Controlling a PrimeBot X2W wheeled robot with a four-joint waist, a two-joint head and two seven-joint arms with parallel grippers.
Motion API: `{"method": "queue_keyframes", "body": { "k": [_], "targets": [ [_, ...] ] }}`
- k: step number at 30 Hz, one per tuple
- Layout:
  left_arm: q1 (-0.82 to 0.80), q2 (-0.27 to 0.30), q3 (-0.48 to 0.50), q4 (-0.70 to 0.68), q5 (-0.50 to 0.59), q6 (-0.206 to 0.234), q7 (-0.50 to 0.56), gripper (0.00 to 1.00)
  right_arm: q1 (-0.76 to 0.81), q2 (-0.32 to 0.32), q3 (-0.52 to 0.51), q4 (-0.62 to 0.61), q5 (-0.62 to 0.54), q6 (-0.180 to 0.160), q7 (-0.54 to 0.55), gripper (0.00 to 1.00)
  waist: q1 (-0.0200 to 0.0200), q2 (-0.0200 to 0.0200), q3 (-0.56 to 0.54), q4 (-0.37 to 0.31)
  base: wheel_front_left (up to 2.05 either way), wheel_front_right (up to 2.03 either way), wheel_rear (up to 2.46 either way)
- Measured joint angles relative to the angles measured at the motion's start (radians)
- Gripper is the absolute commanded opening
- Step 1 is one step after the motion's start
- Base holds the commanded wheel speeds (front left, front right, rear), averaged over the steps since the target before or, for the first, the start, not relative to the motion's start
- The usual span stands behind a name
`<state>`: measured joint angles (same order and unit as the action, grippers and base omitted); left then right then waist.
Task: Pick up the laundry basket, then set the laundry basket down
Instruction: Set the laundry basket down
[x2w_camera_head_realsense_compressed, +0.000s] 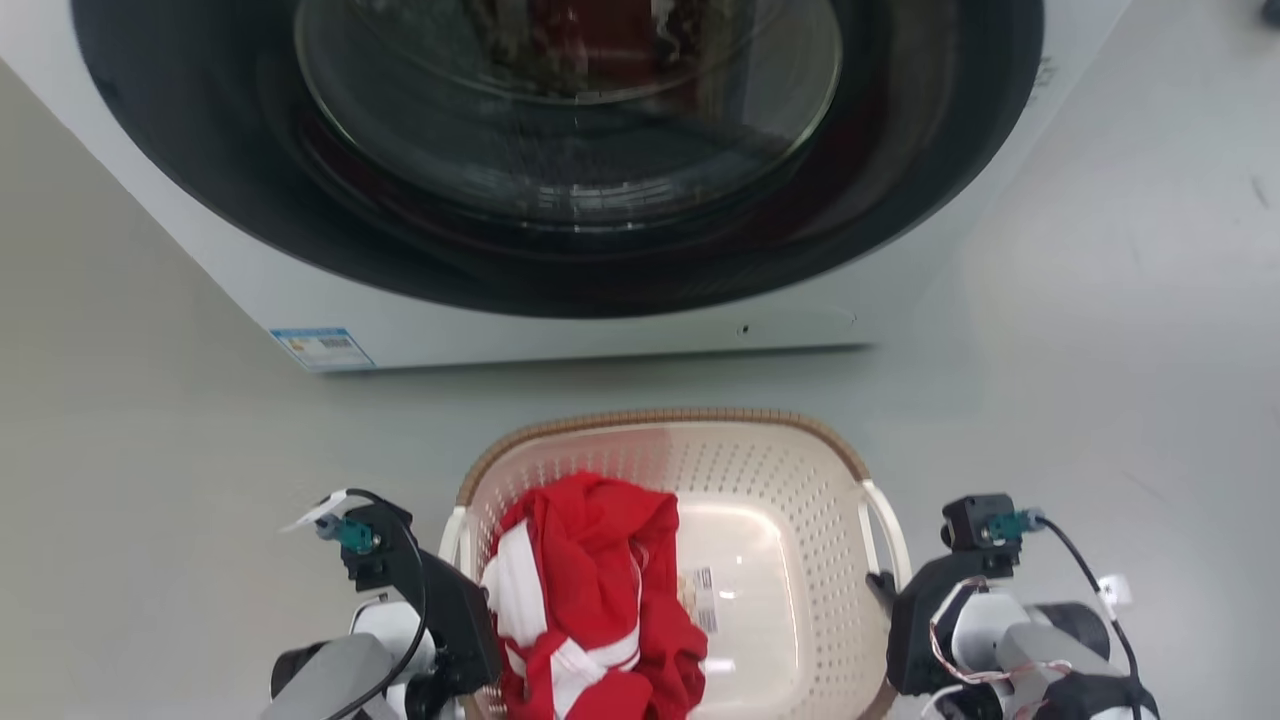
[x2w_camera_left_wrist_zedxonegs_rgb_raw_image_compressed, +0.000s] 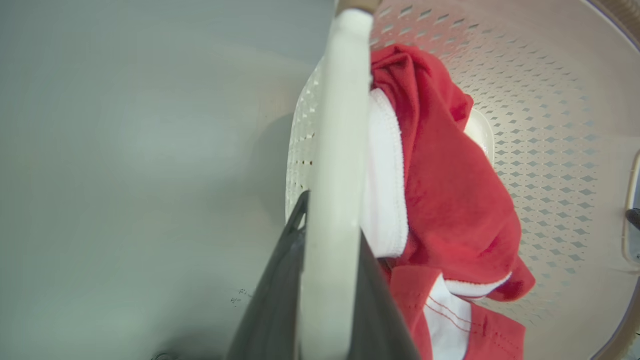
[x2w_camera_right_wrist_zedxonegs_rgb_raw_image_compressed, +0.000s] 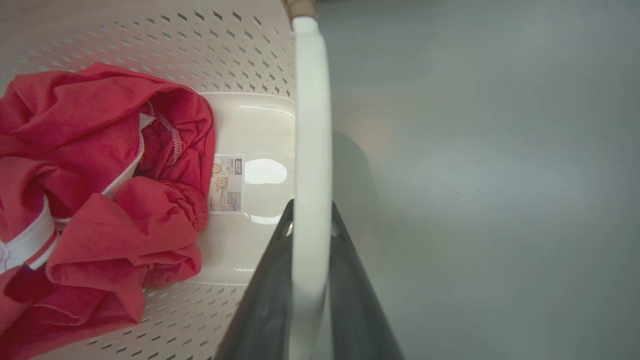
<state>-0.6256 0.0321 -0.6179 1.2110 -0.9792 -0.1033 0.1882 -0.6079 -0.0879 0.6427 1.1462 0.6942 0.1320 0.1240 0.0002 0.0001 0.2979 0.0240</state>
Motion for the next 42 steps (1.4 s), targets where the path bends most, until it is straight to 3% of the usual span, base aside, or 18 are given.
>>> {"method": "queue_keyframes", "body": {
  "k": [29, 42],
  "targets": [
    [-0.231, -0.001, -0.027, -0.044, 0.067, 0.051, -0.239, 0.0, -0.235, -0.045, 0.026, -0.027, -0.08, -0.015, -0.249, 0.0, -0.0001, 0.0001, 0.445, -0.009, 0.0, 0.0, 0.0],
    [-0.253, -0.004, -0.039, -0.038, 0.078, 0.077, -0.35, 0.0, -0.287, -0.047, 0.035, -0.003, -0.114, -0.023, -0.326, 0.0, -0.0002, 0.0, 0.549, -0.01, 0.0, 0.0, 0.0]
  ]
}}
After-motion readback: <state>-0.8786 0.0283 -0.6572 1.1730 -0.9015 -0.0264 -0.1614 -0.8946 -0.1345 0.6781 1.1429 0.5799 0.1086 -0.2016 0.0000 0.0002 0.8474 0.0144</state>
